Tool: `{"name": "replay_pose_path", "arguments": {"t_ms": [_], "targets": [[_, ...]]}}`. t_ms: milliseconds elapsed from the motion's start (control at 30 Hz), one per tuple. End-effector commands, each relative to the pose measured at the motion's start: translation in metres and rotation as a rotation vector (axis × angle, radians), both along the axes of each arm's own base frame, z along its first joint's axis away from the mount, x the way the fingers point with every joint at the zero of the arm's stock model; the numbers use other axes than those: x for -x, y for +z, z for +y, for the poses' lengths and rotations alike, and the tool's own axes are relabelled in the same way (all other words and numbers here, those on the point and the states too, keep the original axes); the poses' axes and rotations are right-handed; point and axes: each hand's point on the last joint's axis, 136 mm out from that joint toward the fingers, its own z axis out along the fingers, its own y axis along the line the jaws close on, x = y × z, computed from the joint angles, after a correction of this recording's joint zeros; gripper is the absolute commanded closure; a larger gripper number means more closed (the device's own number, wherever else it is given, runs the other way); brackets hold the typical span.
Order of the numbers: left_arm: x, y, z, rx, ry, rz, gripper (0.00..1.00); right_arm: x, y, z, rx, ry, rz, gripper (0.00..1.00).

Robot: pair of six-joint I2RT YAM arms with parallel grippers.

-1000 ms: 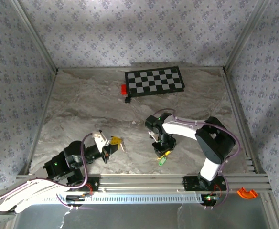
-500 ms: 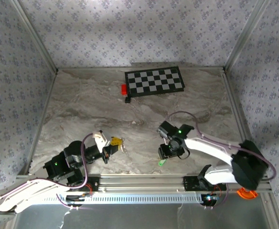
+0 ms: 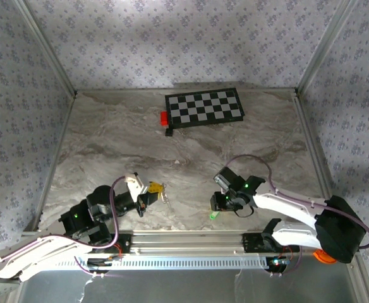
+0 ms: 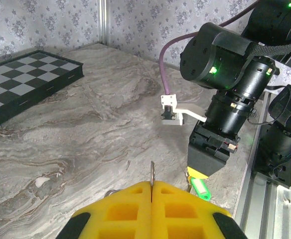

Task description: Put the keys on the keyring

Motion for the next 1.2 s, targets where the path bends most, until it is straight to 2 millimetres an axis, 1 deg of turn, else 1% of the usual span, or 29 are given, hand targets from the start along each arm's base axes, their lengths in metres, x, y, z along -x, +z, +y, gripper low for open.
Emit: {"name": "replay_pose_path", "arguments": {"t_ms": [0,133,300,533,833,1000,1067,1100,1167], "targets": [[0.0,0.023,-0.001,0.069,-0.005,-0.032,1.0,0.004,-0.007,0.001,0.005,0.014,0.016,0.65],[0.001,0.024,-0.001,0.07,-0.007,-0.035,1.0,0.004,-0.009,-0.006,0.036,0.002,0.004,0.67],[0.0,0.023,-0.001,0.067,-0.006,-0.033,1.0,0.004,-0.01,-0.005,0.038,0.004,0.006,0.69],[0.0,0.022,0.0,0.069,-0.002,-0.033,1.0,0.002,-0.012,-0.006,0.056,0.016,0.002,0.81],[-0.001,0.02,0.0,0.068,0.001,-0.033,1.0,-0.004,-0.002,-0.006,0.099,0.043,-0.029,0.94],[0.0,0.018,-0.001,0.067,-0.004,-0.029,1.0,0.002,0.001,-0.012,0.19,0.106,0.022,0.99],[0.0,0.018,-0.001,0.071,-0.004,-0.032,1.0,0.006,0.003,-0.016,0.237,0.118,0.077,1.0],[0.0,0.017,-0.002,0.07,-0.005,-0.03,1.0,0.009,0.003,-0.016,0.253,0.188,0.094,1.0],[0.0,0.017,-0.002,0.072,-0.008,-0.028,1.0,0.011,0.004,-0.016,0.284,0.237,0.129,1.0]]}}
